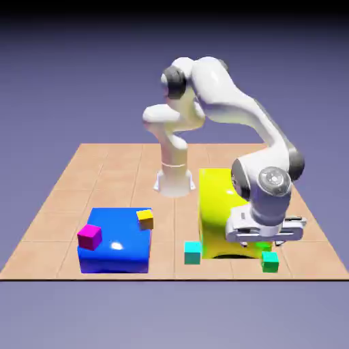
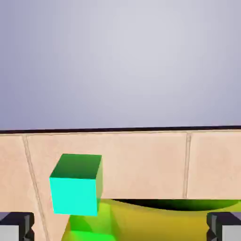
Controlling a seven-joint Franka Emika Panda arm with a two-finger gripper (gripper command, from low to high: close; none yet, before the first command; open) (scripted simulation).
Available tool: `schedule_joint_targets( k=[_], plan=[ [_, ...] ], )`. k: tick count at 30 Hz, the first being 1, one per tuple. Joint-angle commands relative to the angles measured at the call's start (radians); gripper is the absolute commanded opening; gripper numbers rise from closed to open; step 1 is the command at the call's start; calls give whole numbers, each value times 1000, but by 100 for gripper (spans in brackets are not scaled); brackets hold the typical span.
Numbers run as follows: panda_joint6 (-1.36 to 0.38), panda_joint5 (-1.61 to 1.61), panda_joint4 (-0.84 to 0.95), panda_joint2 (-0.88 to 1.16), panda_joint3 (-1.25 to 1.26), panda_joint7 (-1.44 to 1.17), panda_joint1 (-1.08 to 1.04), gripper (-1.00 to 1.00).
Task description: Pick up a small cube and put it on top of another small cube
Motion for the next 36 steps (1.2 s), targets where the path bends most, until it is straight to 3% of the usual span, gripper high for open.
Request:
schedule_joint_targets(
  k=[1,8,14,15,21,36],
  plan=[
    [-35,4,36,35,5,11,6,0],
    [-259,28,272,265,35,83,43,0],
    [-94,35,102,261,34,63,53,0],
    [-94,35,101,261,34,63,53,-100],
    [-267,28,277,263,25,72,33,-100],
    [-683,-1,497,160,-479,-520,-500,-100]
  ],
)
